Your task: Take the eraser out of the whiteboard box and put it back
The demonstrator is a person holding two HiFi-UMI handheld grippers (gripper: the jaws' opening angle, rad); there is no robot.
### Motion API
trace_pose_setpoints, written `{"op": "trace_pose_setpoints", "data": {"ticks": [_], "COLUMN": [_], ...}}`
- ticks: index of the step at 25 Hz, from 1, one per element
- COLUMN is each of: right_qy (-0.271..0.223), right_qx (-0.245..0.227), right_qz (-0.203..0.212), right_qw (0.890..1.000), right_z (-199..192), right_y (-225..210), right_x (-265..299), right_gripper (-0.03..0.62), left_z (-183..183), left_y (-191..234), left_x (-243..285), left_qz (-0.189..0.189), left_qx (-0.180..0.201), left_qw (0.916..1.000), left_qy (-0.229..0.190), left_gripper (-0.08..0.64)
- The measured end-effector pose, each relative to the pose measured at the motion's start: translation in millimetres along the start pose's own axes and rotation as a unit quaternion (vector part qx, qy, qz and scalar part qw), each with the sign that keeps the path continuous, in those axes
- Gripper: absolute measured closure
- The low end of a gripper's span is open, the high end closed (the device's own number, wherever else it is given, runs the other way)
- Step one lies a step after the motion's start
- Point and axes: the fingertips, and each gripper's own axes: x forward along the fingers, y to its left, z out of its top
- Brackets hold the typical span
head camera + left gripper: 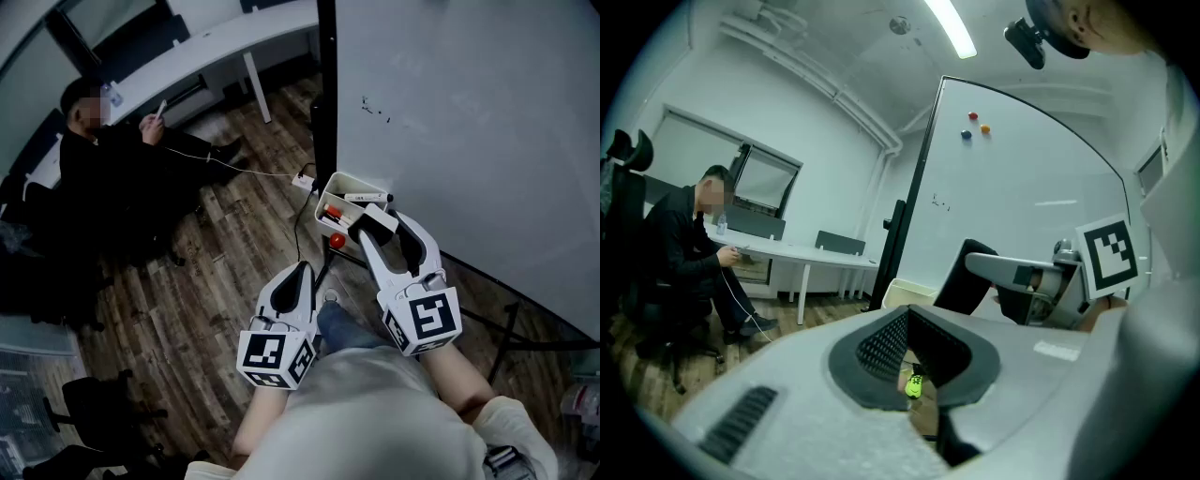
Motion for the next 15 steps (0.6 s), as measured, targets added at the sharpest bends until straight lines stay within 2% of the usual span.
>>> {"op": "trace_pose_setpoints", "data": {"ticks": [15], "right_qy": [-0.014], "right_qx": [0.006], "right_qz": [0.004], "right_qw": [1.0], "right_z": [5], "right_y": [7], "right_x": [-38], "right_gripper": [0.379], "left_z": [-11], "left_y": [-27], "left_x": [-22], "left_qz": [-0.001], "left_qx": [0.006], "left_qw": [1.0], "left_qy": [0.0], "left_gripper": [0.557]}}
